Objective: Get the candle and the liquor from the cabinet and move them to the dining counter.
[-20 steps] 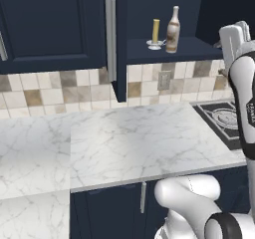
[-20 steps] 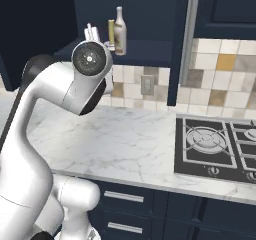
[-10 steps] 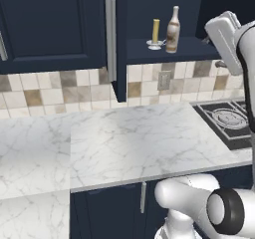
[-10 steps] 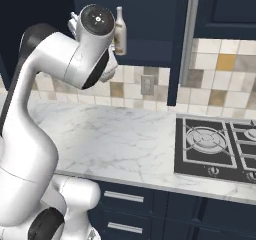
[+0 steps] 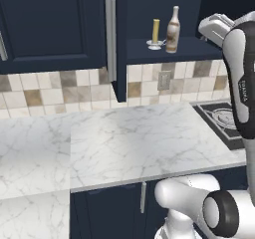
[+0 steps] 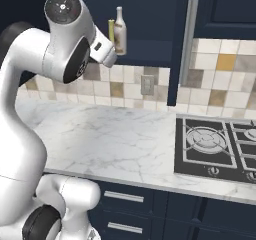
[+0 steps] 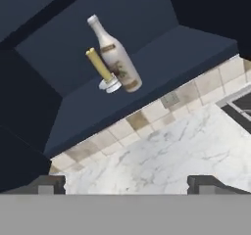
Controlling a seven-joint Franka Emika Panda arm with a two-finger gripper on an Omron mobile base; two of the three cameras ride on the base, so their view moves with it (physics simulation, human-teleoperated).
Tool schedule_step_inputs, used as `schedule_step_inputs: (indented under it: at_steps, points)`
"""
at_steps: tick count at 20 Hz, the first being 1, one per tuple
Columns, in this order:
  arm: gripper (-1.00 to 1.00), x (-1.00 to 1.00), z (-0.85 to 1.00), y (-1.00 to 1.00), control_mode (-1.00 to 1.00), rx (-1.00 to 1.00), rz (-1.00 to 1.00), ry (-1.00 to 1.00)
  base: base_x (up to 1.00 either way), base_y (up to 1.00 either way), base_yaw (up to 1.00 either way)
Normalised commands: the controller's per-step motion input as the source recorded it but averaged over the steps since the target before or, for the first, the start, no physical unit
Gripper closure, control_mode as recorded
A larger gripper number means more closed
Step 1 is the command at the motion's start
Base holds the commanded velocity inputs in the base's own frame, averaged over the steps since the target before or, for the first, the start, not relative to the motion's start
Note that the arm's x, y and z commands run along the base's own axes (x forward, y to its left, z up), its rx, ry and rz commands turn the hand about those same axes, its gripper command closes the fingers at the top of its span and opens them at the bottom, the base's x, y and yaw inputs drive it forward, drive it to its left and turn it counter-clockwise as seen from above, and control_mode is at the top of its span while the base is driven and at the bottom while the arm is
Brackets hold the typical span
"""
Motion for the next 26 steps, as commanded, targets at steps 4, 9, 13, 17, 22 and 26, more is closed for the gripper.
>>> schedule_step_inputs:
  at_steps: [4, 9, 13, 17, 22, 26]
  points:
    - [-1.00, 0.08, -0.16, 0.00, -1.00, -0.30, 0.00, -0.41, 0.00, 0.00, 0.00]
    - [-1.00, 0.48, 0.05, 0.00, -1.00, -0.02, 0.00, -0.06, 0.00, 0.00, 0.00]
    - [-1.00, 0.43, 0.30, 0.00, -1.00, 0.00, 0.04, 0.10, 0.00, 0.00, 0.00]
    - [-1.00, 0.40, 0.15, -0.02, -1.00, -0.01, 0.02, 0.02, 0.00, 0.00, 0.00]
    - [-1.00, 0.40, 0.01, -0.13, -1.00, -0.09, 0.00, 0.00, 0.00, 0.00, 0.00]
    - [-1.00, 0.41, 0.03, -0.06, -1.00, -0.23, 0.00, 0.00, 0.00, 0.00, 0.00]
